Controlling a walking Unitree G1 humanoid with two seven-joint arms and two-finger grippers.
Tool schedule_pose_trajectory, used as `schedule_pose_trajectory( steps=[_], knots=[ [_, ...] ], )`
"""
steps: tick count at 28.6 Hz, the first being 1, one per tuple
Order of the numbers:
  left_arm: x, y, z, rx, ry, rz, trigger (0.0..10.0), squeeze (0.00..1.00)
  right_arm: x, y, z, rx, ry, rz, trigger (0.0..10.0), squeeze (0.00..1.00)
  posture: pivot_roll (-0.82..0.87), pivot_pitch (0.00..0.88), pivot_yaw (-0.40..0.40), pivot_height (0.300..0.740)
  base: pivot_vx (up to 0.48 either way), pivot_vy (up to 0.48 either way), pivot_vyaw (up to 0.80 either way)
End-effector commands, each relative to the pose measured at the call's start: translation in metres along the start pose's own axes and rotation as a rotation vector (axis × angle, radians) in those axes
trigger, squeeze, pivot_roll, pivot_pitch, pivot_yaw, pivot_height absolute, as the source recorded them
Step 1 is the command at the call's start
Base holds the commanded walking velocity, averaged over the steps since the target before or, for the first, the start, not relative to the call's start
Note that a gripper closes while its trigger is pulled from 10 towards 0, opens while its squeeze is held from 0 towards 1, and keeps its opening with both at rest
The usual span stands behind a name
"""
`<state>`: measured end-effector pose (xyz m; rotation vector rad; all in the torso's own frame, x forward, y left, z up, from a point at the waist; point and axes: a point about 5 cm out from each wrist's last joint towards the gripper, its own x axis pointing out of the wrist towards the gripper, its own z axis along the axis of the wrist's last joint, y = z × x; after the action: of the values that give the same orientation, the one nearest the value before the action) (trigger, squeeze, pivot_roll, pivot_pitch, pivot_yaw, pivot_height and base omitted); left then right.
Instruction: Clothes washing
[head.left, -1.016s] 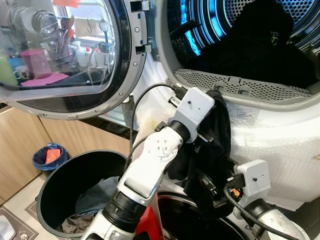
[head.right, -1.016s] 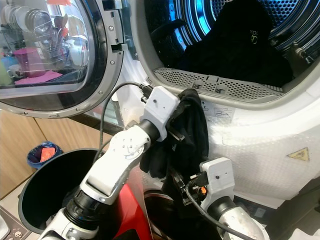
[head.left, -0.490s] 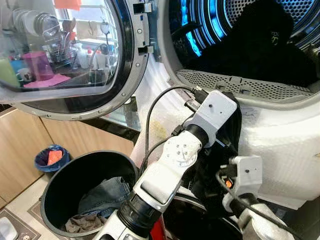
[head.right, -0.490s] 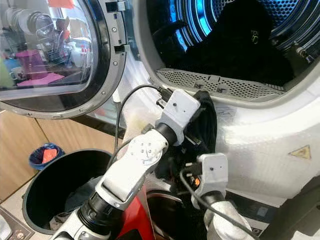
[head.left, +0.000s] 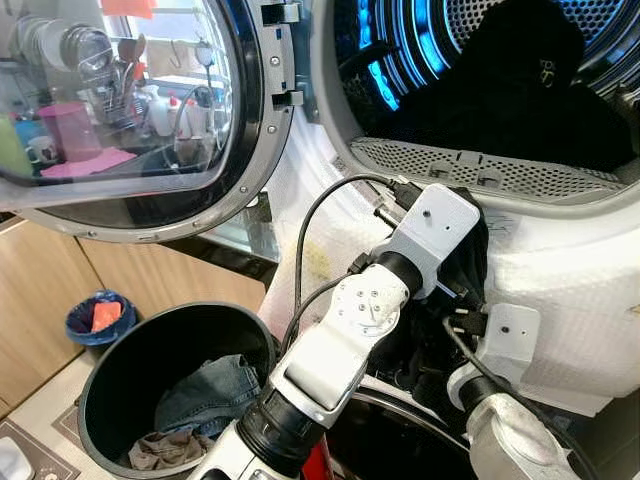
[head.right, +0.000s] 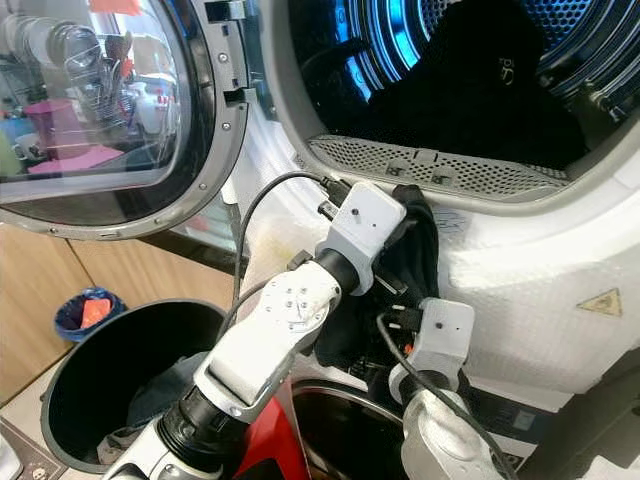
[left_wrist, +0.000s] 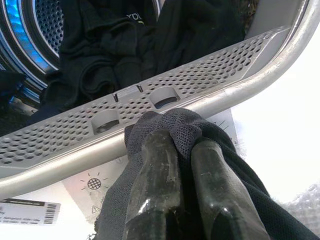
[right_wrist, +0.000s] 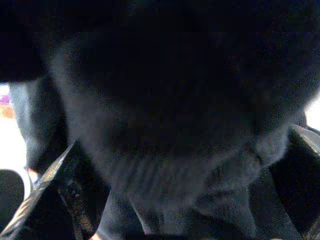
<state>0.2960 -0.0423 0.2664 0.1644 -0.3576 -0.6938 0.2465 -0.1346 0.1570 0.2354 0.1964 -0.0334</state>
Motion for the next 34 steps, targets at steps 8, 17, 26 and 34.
schedule_pose_trajectory(
  steps=[8, 17, 26, 34],
  knots=[
    [0.007, -0.029, 0.04, -0.127, -0.15, -0.062, 10.0, 0.0, 0.0, 0.006, 0.007, 0.146, -0.067, 0.049, 0.0, 0.0, -0.14, 0.0, 0.053, 0.74, 0.0, 0.0, 0.0],
    [0.008, -0.027, 0.043, -0.126, -0.165, -0.061, 10.0, 0.0, 0.001, 0.007, 0.007, 0.18, -0.091, 0.082, 0.0, 0.0, -0.13, 0.0, 0.053, 0.74, 0.0, 0.0, 0.0],
    [0.009, -0.023, 0.047, -0.123, -0.183, -0.044, 10.0, 0.0, -0.002, 0.005, -0.001, 0.099, -0.057, 0.151, 0.0, 0.0, -0.12, 0.0, 0.051, 0.74, 0.0, 0.0, 0.0],
    [0.01, -0.021, 0.05, -0.119, -0.189, -0.031, 10.0, 0.0, -0.003, 0.002, -0.003, 0.035, -0.044, 0.183, 0.0, 0.0, -0.12, 0.0, 0.052, 0.74, 0.0, 0.0, 0.0]
  ],
)
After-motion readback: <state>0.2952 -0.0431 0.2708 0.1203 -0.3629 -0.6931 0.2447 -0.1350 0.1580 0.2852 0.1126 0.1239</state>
